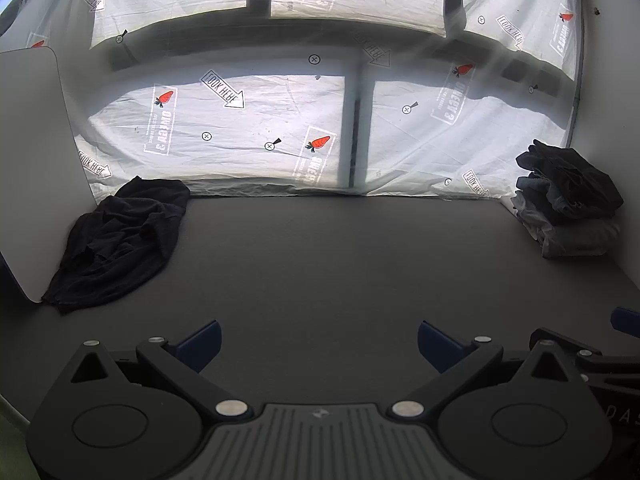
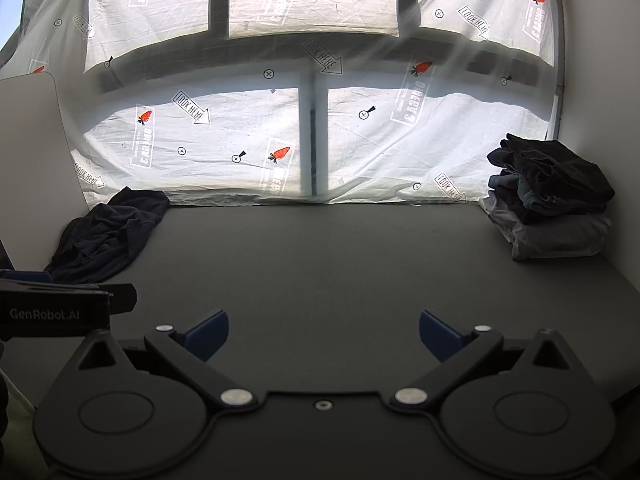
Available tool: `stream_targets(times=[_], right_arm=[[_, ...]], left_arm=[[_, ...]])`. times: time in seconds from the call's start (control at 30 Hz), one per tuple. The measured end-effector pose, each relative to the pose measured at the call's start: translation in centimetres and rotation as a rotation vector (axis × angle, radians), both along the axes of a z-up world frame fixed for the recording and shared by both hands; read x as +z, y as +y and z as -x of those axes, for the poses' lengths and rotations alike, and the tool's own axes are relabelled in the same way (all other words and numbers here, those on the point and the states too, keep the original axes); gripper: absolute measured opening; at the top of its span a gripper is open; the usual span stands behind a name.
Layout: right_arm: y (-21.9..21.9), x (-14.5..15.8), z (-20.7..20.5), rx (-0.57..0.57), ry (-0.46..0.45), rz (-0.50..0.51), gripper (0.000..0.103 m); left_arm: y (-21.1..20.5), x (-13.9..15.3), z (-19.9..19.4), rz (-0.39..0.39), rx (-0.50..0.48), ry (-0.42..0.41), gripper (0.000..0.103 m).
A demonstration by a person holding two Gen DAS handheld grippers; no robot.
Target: Fold clothes
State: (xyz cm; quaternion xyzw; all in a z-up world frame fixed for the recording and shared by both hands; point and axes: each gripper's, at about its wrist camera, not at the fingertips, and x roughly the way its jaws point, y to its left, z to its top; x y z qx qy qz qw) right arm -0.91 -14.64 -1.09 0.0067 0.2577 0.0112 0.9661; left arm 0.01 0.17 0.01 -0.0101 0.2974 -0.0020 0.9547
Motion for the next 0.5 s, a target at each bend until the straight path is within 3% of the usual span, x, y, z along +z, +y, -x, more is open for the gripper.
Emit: stream_targets(times=[0.5], right_arm=[[-0.31, 0.28, -0.22, 0.002, 0.005, 0.002, 0.103]], left_arm=[[0.51, -0.1, -0.28, -0.005, 0.001, 0.003, 0.103]])
